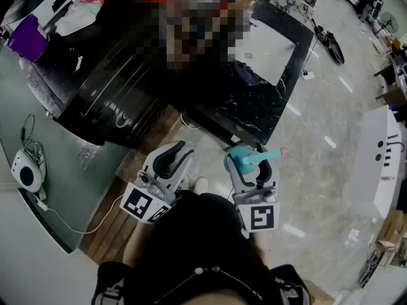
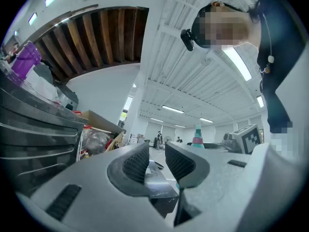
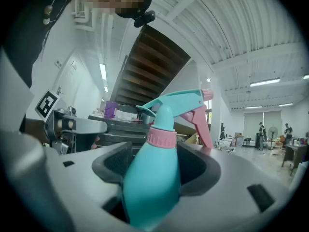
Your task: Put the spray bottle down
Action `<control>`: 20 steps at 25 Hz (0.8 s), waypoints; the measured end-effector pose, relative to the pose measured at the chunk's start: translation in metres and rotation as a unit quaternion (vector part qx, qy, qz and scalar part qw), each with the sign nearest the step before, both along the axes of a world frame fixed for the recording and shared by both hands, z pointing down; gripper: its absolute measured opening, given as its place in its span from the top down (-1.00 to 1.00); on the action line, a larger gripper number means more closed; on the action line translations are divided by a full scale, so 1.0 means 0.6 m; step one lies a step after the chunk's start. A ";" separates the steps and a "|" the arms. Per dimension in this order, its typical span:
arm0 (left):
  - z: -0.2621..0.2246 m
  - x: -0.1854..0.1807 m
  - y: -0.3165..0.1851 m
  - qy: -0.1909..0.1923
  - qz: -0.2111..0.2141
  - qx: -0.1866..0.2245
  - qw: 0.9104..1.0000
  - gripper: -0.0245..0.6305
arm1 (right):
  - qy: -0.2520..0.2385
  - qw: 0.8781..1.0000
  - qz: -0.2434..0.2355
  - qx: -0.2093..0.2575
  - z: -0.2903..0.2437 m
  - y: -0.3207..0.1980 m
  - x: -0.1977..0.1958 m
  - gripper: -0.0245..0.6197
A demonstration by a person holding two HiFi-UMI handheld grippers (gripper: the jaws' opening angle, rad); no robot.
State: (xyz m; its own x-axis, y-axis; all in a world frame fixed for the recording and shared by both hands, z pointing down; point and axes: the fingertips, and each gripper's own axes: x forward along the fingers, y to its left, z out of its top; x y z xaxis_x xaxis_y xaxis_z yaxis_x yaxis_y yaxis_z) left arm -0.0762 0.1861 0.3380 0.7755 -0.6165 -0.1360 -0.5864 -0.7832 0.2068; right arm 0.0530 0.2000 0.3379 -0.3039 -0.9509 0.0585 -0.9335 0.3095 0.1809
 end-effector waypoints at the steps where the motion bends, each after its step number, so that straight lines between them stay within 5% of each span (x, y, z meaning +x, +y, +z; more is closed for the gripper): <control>1: 0.001 0.000 0.000 0.001 -0.001 -0.001 1.000 0.60 | -0.002 1.000 0.001 -0.001 0.001 0.000 0.000 0.00; 20: 0.011 -0.041 -0.019 0.005 -0.024 -0.023 0.999 0.63 | -0.008 1.000 -0.005 -0.001 -0.004 -0.016 -0.032 0.00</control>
